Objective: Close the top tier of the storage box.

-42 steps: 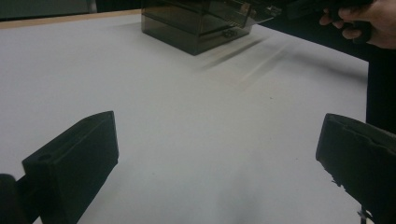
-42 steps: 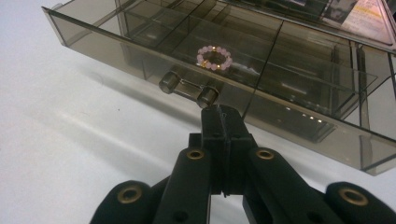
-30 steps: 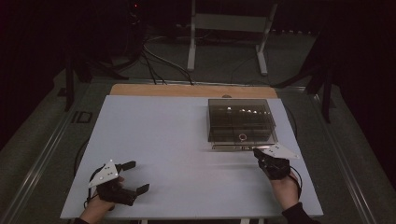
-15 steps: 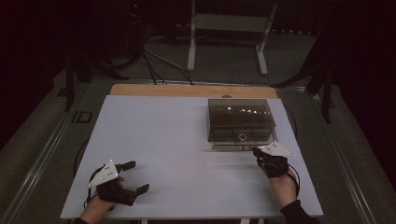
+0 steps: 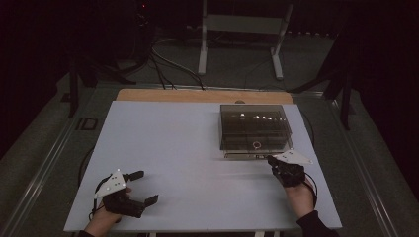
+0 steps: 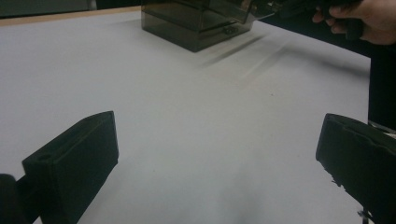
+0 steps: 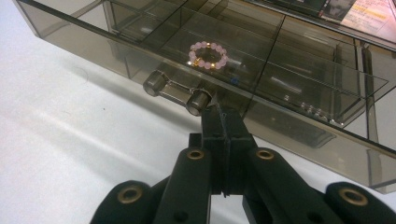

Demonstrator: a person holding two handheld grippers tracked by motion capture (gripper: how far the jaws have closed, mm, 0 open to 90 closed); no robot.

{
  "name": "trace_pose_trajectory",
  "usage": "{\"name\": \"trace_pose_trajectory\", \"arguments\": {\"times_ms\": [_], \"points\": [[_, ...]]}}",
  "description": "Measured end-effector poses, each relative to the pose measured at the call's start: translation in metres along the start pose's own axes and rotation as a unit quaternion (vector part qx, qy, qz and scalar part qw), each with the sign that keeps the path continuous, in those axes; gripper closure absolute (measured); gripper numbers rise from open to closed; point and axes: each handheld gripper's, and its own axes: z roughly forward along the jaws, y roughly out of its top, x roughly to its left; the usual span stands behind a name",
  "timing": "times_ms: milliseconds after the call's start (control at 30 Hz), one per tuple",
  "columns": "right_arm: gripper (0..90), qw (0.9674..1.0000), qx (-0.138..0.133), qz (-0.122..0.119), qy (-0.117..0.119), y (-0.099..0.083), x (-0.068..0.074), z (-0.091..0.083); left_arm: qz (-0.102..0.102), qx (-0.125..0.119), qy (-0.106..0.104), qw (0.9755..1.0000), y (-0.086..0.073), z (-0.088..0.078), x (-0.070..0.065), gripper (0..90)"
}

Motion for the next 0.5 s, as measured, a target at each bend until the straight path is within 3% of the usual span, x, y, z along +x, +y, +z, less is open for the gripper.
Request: {"name": "trace_pose_trajectory", "arguments": {"times_ms": [500], "points": [[90.0, 1.0000, 0.002, -0.001, 0.001, 0.0010, -0.0010, 0.0003, 0.001, 0.003, 0.001, 1.0000, -0.0004, 0.0005, 0.0000, 0.0]]}}
